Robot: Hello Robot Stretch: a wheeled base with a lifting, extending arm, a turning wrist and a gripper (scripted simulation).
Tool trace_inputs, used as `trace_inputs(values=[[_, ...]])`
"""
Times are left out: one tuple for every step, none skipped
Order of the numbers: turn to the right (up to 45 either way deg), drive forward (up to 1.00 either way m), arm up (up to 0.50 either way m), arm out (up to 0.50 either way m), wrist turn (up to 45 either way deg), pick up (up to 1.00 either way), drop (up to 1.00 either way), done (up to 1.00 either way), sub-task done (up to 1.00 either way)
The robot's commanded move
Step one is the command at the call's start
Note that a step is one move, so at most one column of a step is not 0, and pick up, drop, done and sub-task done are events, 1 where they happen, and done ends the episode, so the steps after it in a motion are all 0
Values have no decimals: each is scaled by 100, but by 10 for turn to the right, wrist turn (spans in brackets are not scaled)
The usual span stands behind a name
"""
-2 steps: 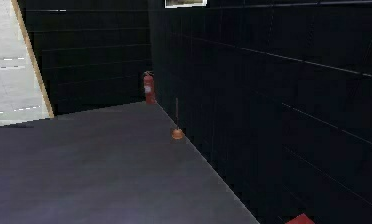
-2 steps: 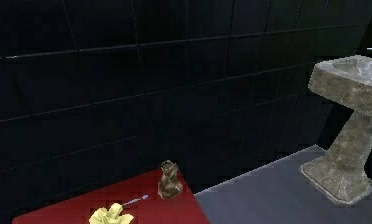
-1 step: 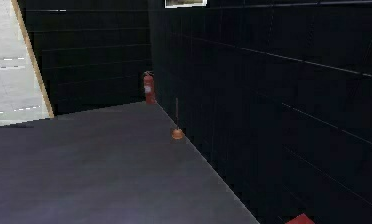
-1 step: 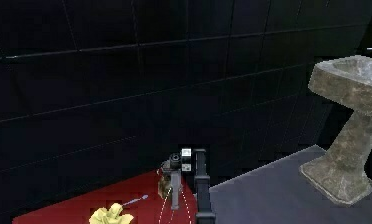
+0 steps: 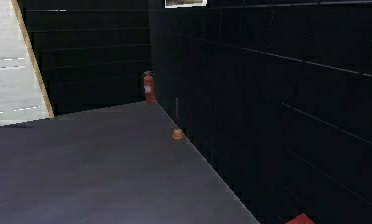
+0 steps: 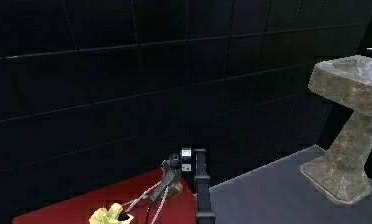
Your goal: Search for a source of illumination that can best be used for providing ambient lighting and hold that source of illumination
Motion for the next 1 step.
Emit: trace_inputs(values=[[0, 0, 0, 0, 450, 0, 0, 0, 0]])
